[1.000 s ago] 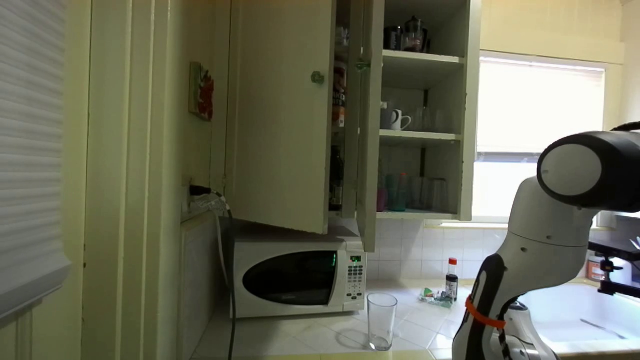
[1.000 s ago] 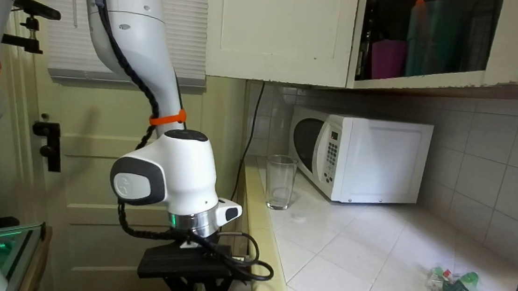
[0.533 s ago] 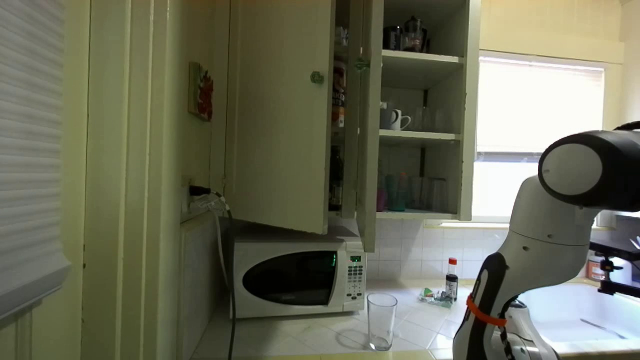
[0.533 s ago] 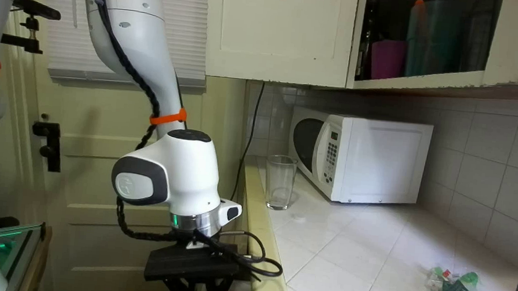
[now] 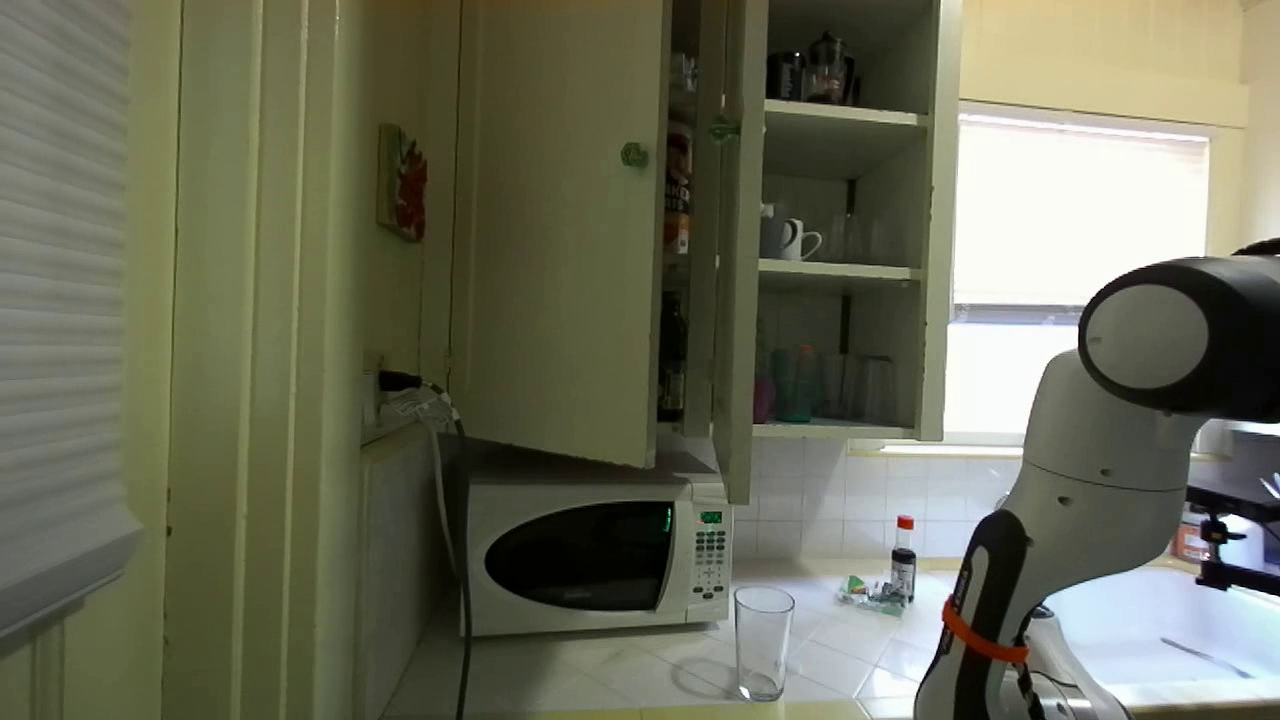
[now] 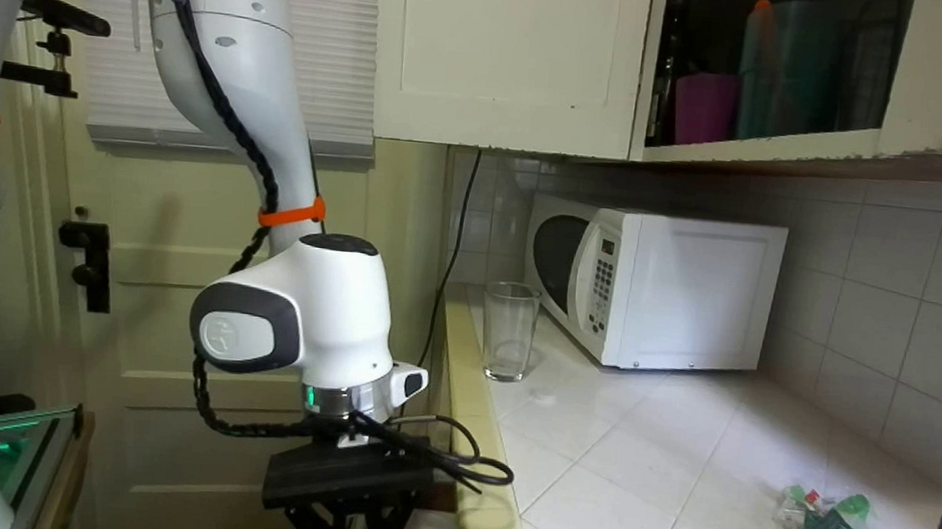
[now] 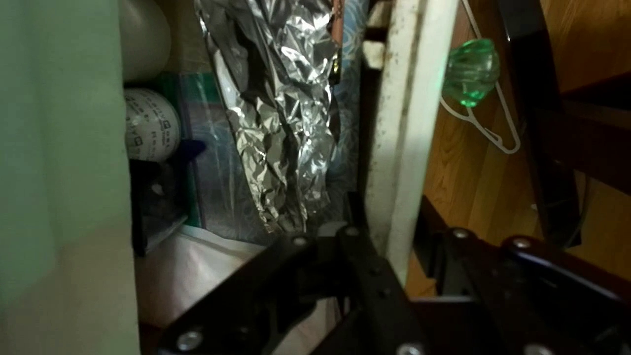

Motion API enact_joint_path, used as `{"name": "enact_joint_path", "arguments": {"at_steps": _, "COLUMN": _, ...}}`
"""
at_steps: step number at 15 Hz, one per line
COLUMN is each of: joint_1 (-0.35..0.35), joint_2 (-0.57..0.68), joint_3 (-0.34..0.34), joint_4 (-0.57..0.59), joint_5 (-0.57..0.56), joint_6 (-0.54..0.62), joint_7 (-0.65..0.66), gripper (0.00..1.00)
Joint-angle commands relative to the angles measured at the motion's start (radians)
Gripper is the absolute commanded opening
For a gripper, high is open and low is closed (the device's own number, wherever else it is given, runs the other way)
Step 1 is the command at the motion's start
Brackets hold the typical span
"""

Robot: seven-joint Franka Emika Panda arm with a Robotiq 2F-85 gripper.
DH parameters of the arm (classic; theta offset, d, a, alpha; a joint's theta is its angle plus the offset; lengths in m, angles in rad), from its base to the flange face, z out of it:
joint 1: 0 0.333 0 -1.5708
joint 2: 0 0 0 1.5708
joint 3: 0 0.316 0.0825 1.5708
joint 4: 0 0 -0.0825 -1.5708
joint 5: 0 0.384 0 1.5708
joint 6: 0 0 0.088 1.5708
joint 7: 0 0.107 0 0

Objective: Close the cabinet door on the left then open the topmost drawer.

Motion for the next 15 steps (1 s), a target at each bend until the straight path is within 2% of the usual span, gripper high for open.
{"name": "enact_joint_path", "arguments": {"at_steps": 1, "joint_1": 0.063, "joint_2": -0.006, "joint_3": -0.054, "joint_4": -0.078, "joint_5": -0.069, "joint_6": -0.022, "joint_7": -0.045, "gripper": 0.07}}
{"name": "enact_joint_path", "arguments": {"at_steps": 2, "joint_1": 0.083, "joint_2": -0.010, "joint_3": -0.070, "joint_4": -0.086, "joint_5": -0.075, "joint_6": -0.018, "joint_7": -0.040, "gripper": 0.07}}
{"name": "enact_joint_path", "arguments": {"at_steps": 4, "joint_1": 0.094, "joint_2": 0.040, "joint_3": -0.059, "joint_4": -0.022, "joint_5": -0.048, "joint_6": -0.027, "joint_7": -0.058, "gripper": 0.07}}
{"name": "enact_joint_path", "arguments": {"at_steps": 10, "joint_1": 0.098, "joint_2": 0.034, "joint_3": -0.038, "joint_4": -0.027, "joint_5": -0.033, "joint_6": -0.023, "joint_7": -0.059, "gripper": 0.07}}
{"name": "enact_joint_path", "arguments": {"at_steps": 11, "joint_1": 0.064, "joint_2": 0.009, "joint_3": -0.002, "joint_4": -0.028, "joint_5": -0.026, "joint_6": -0.044, "joint_7": -0.066, "gripper": 0.52}}
{"name": "enact_joint_path", "arguments": {"at_steps": 13, "joint_1": 0.044, "joint_2": -0.007, "joint_3": 0.021, "joint_4": -0.026, "joint_5": -0.022, "joint_6": -0.063, "joint_7": -0.090, "gripper": 0.57}}
{"name": "enact_joint_path", "arguments": {"at_steps": 15, "joint_1": 0.054, "joint_2": -0.025, "joint_3": 0.025, "joint_4": -0.036, "joint_5": -0.021, "joint_6": -0.075, "joint_7": -0.094, "gripper": 0.73}}
